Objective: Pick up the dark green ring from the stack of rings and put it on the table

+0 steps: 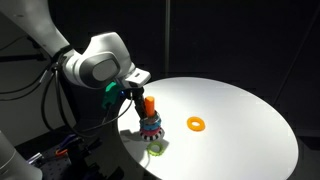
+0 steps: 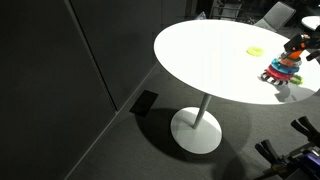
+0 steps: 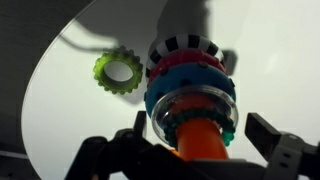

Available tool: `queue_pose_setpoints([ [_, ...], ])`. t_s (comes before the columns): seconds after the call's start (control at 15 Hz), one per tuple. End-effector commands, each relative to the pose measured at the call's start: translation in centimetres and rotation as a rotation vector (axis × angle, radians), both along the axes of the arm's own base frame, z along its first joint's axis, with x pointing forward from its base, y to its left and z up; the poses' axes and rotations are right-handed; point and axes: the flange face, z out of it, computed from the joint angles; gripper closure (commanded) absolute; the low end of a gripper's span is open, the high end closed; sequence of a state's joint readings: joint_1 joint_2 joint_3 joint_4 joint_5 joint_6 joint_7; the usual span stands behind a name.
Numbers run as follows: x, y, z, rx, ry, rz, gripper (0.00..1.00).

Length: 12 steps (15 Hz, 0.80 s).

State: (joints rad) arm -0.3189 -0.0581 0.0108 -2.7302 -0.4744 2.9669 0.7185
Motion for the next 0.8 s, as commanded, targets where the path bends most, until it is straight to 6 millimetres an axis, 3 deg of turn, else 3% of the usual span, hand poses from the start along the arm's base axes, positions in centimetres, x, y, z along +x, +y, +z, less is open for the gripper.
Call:
queue_pose_setpoints([
  [0.0,0.0,-0.2,-0.4,0.016,-0.016,-0.015,0.0],
  [0.07,0.0,-0.2,-0.5,0.018,-0.016,-0.016,0.0],
  [0.13,0.0,-0.3,-0.5,0.018,-0.018,-0.017,0.25],
  [0.2,0.0,-0.3,-0.5,0.019,-0.019,-0.017,0.25],
  [0.33,0.1,-0.3,-0.3,0.018,-0.029,-0.015,0.43],
  [0.53,0.2,-0.3,0.4,0.012,-0.046,-0.01,0.58],
  [0.73,0.2,-0.1,0.8,0.01,-0.048,-0.005,0.58],
])
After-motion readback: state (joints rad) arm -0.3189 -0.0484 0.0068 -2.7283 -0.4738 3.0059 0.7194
